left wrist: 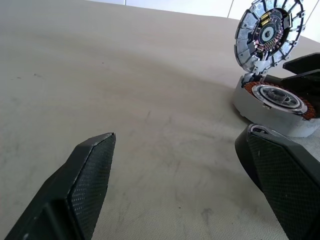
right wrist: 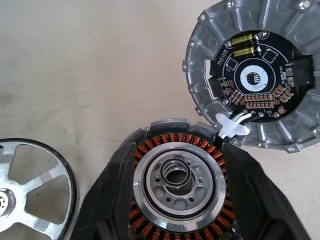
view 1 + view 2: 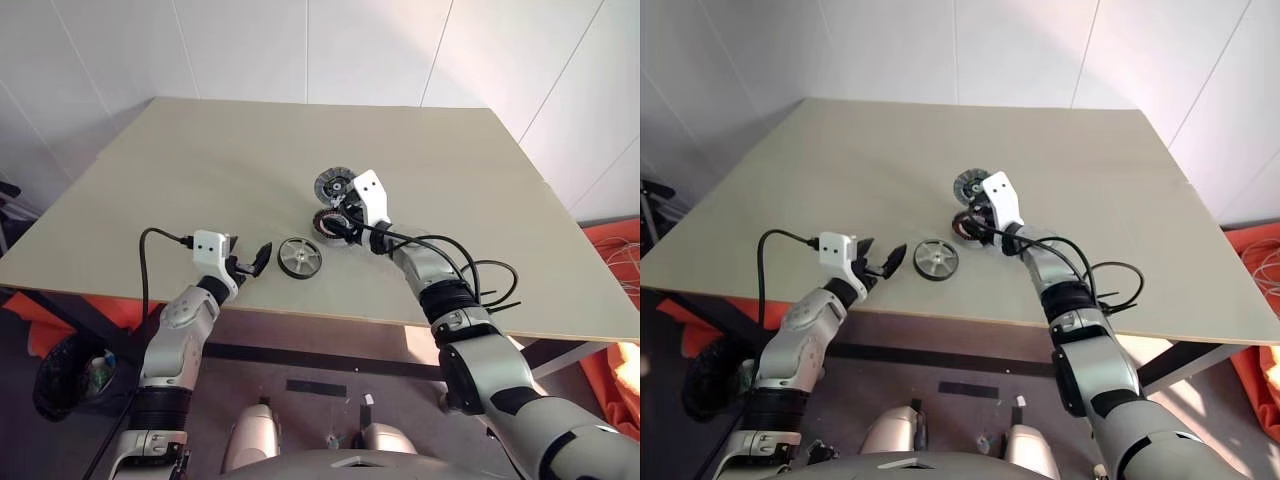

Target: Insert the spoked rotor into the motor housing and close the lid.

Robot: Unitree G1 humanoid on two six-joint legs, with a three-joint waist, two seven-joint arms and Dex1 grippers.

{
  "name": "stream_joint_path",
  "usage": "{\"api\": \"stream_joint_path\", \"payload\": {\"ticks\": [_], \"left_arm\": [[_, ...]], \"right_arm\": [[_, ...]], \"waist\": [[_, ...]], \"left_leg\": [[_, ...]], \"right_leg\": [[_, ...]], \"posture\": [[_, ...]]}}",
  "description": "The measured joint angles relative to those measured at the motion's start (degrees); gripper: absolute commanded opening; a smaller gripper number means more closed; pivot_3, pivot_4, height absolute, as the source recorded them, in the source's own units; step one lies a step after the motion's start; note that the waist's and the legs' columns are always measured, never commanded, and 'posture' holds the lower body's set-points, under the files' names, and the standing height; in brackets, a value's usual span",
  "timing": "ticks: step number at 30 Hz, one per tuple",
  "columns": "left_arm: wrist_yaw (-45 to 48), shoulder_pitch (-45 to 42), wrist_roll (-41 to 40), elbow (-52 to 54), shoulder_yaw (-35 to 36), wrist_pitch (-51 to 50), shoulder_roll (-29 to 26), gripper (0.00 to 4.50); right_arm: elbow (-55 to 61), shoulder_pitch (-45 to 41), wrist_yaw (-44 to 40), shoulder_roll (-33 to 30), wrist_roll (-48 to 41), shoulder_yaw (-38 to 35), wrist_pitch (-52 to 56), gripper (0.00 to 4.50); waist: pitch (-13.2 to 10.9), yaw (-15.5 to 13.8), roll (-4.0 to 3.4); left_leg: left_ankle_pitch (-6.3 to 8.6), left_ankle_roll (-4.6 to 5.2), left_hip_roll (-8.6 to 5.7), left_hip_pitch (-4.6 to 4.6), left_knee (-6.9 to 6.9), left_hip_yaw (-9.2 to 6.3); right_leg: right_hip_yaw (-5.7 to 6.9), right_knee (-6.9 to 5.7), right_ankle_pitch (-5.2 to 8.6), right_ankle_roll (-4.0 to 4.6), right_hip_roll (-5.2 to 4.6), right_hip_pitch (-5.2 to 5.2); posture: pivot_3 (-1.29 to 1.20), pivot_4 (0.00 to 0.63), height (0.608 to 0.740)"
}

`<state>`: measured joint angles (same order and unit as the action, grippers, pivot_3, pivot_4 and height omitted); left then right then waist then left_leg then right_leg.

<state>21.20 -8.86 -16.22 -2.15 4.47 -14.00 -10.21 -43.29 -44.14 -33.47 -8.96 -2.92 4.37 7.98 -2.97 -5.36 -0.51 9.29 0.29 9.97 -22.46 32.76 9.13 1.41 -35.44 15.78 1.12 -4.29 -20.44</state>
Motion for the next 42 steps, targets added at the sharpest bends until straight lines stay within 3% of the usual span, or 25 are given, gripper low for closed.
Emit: {"api": "stream_joint_path", "payload": {"ticks": [6, 26, 42], "left_arm": [[-0.2, 0.0, 0.1, 0.0, 0.0, 0.0, 0.0, 4.5], [-0.3, 0.0, 0.8, 0.0, -0.1, 0.0, 0.1, 4.5], [-0.3, 0.0, 1.0, 0.0, -0.1, 0.0, 0.2, 4.5]], "right_arm": [[0.5, 0.0, 0.0, 0.3, 0.0, 0.0, 0.0, 0.01], [-4.4, -2.0, 2.1, 2.5, 1.8, 0.3, -0.5, 0.01], [-3.2, 0.1, 2.2, -1.3, 1.7, 0.1, -0.4, 0.01]], "waist": [[0.0, 0.0, 0.0], [0.0, 0.0, 0.0], [0.0, 0.0, 0.0]], "left_leg": [[0.0, 0.0, 0.0, -0.01, 0.0, 0.0], [-0.01, -0.01, 0.01, -0.46, 0.08, 0.0], [-0.01, 0.0, 0.03, -0.51, 0.25, -0.01]], "right_leg": [[0.0, 0.0, 0.0, 0.0, 0.0, 0.0], [0.01, -0.11, 0.0, 0.0, 0.0, -0.42], [0.01, -0.24, -0.01, 0.0, 0.0, -0.43]], "posture": [[0.0, 0.0, 0.74], [0.0, 0.0, 0.74], [0.0, 0.0, 0.74]]}}
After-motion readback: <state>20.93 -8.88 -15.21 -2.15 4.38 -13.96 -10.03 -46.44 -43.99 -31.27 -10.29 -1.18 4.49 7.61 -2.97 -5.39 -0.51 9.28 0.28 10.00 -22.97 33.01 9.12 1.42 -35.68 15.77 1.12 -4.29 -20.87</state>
